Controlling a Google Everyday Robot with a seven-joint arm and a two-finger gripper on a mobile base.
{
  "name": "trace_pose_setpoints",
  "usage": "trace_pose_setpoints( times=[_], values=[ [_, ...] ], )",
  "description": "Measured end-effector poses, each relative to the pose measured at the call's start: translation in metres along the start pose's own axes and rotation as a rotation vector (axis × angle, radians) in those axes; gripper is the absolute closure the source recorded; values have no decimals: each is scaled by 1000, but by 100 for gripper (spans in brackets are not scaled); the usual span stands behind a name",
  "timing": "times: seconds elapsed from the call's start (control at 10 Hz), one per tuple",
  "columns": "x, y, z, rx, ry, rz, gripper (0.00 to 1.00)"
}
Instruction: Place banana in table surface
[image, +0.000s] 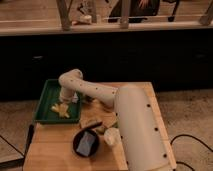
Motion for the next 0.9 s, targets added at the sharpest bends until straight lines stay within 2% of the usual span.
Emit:
trace_pose_setpoints(
  times=[0.1, 0.2, 0.5, 0.9],
  values=[
    [-1, 3, 5, -4, 0, 4, 21],
    [0, 6, 11, -8, 1, 9, 28],
    [2, 7, 17, -11, -4, 22, 57],
    [3, 9, 13, -18, 4, 22, 95]
  ],
)
